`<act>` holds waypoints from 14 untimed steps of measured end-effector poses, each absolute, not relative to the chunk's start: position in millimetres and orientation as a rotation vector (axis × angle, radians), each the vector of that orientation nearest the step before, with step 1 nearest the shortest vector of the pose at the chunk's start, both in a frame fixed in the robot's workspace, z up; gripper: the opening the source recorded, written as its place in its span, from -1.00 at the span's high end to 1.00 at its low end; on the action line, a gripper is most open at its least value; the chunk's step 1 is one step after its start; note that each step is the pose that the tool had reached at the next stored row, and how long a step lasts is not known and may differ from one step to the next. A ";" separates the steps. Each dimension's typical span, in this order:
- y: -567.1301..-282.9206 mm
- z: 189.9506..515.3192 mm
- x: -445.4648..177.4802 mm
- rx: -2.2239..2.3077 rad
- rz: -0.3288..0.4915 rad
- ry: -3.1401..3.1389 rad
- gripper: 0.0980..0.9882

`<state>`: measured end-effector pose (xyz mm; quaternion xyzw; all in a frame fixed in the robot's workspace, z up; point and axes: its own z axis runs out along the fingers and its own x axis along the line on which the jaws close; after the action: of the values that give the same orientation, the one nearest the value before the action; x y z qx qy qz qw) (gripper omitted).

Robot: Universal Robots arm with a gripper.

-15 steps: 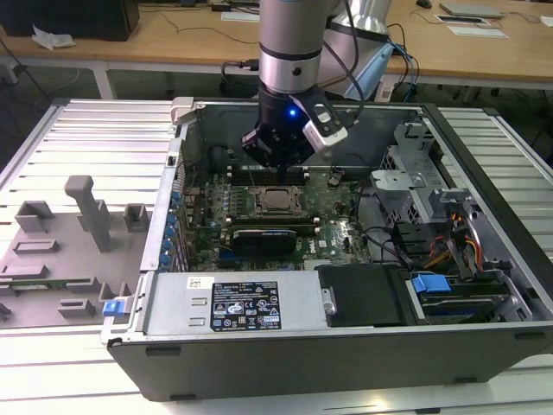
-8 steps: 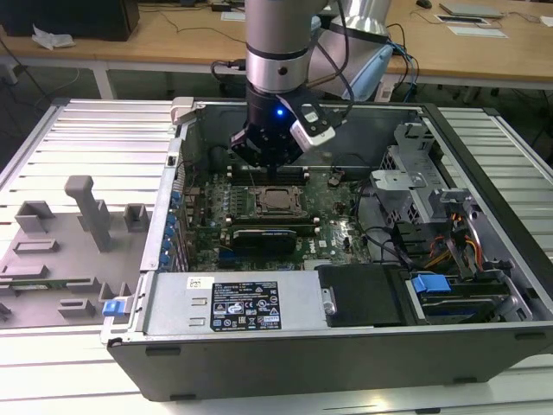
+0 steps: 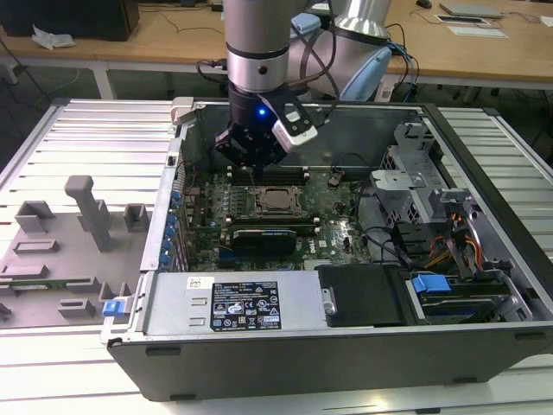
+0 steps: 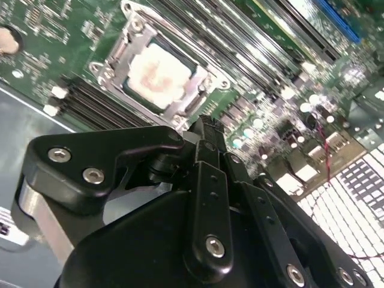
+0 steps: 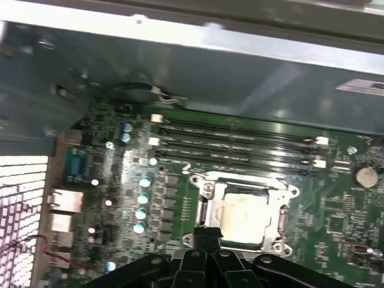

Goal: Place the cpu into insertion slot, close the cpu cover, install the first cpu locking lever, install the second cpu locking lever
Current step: 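Install the first cpu locking lever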

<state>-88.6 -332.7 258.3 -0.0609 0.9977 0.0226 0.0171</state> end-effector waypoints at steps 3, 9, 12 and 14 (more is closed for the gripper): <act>-332.7 258.3 -101.1 -0.189 0.093 3.092 0.98; -332.7 258.2 -114.3 -0.184 0.253 3.064 0.98; -332.7 258.3 -118.0 -0.181 0.339 3.049 0.98; -332.7 258.3 -118.8 -0.179 0.388 3.040 0.98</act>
<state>-118.8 -332.7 258.3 -0.0584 0.9896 0.1264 0.0357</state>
